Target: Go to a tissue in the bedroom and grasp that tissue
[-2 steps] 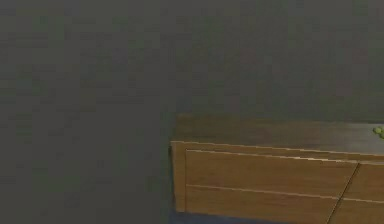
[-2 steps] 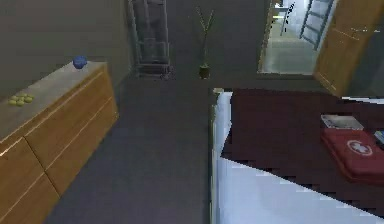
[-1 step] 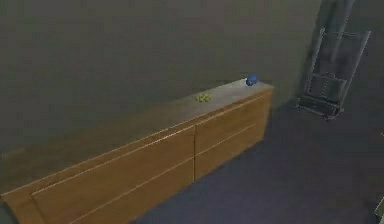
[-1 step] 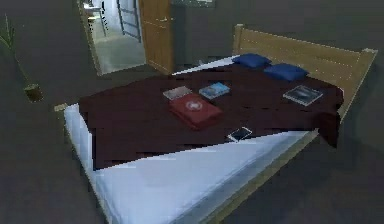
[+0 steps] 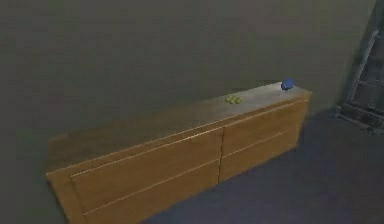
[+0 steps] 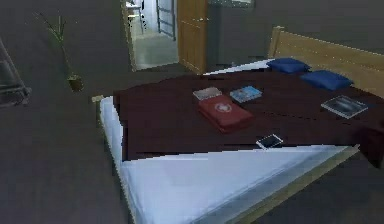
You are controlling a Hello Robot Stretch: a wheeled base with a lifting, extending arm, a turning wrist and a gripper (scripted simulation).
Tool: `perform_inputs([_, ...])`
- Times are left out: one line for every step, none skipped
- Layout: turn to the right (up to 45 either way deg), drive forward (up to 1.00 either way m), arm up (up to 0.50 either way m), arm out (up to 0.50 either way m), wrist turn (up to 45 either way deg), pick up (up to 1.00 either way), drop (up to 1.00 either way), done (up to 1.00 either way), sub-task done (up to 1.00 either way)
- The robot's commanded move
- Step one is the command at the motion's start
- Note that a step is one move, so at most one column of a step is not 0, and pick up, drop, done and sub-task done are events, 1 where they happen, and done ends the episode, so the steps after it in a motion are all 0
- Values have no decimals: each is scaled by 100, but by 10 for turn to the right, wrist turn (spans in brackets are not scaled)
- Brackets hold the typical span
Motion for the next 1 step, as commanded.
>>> perform_inputs([0,20,0,0,0,0,0,0,0])
